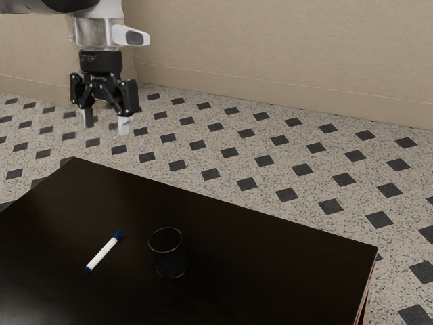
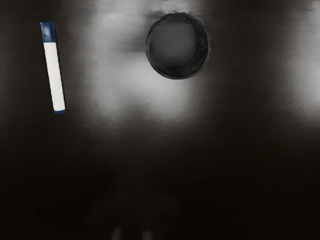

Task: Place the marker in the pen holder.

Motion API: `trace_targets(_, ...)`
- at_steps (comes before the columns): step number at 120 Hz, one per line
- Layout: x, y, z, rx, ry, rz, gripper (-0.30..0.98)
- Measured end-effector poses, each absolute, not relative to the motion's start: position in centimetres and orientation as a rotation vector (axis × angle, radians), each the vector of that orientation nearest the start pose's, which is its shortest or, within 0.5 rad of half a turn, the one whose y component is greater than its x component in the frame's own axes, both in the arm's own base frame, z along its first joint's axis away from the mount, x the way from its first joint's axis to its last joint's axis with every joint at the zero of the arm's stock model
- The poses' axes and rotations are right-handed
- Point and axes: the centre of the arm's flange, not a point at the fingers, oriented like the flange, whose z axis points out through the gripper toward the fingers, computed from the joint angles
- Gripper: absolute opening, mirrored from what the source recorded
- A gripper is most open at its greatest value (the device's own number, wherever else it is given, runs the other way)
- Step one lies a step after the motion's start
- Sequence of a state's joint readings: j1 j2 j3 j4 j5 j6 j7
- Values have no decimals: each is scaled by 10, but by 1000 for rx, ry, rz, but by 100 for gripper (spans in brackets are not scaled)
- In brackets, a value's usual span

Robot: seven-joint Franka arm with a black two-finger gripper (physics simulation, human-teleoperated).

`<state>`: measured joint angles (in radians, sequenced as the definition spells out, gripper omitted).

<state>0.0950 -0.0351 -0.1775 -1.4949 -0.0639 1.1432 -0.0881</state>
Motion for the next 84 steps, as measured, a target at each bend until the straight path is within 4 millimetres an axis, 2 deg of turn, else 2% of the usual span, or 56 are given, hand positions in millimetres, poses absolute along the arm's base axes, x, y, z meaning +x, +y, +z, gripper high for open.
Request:
trace_targets(12, 504, -71, 652, -3158, 50, 321, 69)
trace_targets(16, 500, -72, 645, -3150, 44, 304, 69)
trace_targets(20, 489, -64, 628, -3125, 15, 319, 68)
trace_targets(24, 475, -46, 604, -3102, -46, 353, 68)
trace_targets(30, 454, -9, 557, -3081, -160, 422, 68)
trace_targets(35, 441, 9, 520, -3068, -217, 467, 69)
trace_targets(46, 424, 29, 451, -3051, -278, 520, 69)
trace_targets(57, 419, 37, 393, -3042, -306, 544, 69)
trace_targets(69, 416, 40, 353, -3047, -319, 513, 69)
trace_targets(84, 420, 40, 327, -3064, -322, 406, 68)
